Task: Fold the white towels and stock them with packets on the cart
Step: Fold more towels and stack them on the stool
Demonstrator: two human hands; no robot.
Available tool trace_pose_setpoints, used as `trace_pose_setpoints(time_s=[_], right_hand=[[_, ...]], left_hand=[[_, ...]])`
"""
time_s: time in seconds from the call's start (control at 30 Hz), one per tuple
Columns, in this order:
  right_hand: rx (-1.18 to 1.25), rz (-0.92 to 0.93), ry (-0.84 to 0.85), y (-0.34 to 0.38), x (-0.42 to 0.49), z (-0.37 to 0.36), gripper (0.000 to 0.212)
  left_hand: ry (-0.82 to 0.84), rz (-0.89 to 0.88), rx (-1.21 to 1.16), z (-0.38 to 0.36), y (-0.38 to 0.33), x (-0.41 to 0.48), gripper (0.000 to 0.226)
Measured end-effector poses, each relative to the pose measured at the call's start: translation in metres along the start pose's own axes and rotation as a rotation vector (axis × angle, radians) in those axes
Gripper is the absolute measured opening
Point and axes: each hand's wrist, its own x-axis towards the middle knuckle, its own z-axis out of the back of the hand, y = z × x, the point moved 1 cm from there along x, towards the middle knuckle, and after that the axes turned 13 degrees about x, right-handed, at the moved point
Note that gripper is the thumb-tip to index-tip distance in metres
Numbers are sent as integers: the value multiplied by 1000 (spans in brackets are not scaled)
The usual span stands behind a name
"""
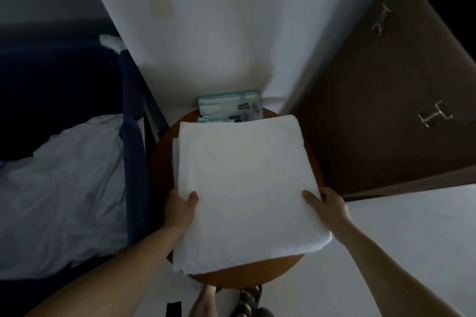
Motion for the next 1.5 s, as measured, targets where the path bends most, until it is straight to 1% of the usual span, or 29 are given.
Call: trace_pose_setpoints(time_s=[0.07, 0.17, 0.3, 0.4, 0.47, 0.53, 0.6, 0.7, 0.73, 0.8, 0.87, 0.93, 0.97, 1.07, 1.17, 1.27, 1.37, 1.43, 1.5], right_hand=[[49, -23, 35, -11, -9, 3, 38], [85, -17, 95, -25, -20, 6, 41], [-8, 76, 111, -38, -38, 11, 40], [-141, 76, 112, -43, -47, 11, 47], [-231, 91, 79, -41, -49, 12, 49], [-264, 156, 12, -31, -48, 14, 49], [-248, 191, -38, -21, -42, 15, 51], [-257, 95, 18, -28, -32, 7, 58], [-248, 52, 34, -35, -31, 3, 59], [-190, 6, 4, -48, -33, -1, 60], [-129, 4, -45, -52, -38, -1, 61], [-115, 21, -29, -52, -40, 0, 64], [-127, 24, -6, -51, -41, 2, 63], [-157, 11, 67, -41, -42, 8, 58], [-166, 16, 81, -29, -39, 13, 56], [-25, -55, 121, -24, -36, 12, 58], [150, -159, 137, -23, -38, 8, 65], [195, -185, 145, -22, -36, 6, 65], [223, -199, 157, -19, -35, 5, 66]], left_hand=[[6, 24, -2, -4, 10, -10, 46], [-29, 50, 42, -12, 30, -26, 53], [-53, 55, 144, -19, 55, -51, 63], [-77, 47, 221, -19, 64, -68, 55], [-116, -1, 304, -16, 67, -74, 47], [-157, -31, 345, -10, 64, -76, 39], [-184, -29, 371, -6, 62, -73, 37], [-202, -33, 409, -9, 66, -69, 37], [-196, -17, 392, -12, 66, -71, 37], [-195, 1, 340, -20, 70, -75, 40], [-187, 40, 277, -25, 75, -77, 54], [-166, 68, 261, -27, 83, -72, 75], [-143, 76, 264, -28, 86, -69, 78], [-92, 102, 190, -22, 74, -73, 59], [-85, 130, 160, -14, 60, -75, 56], [-43, 193, 57, -11, 52, -77, 55], [6, 246, -46, -9, 52, -80, 54], [38, 273, -96, -5, 52, -79, 50], [120, 308, -178, -3, 49, -78, 51]])
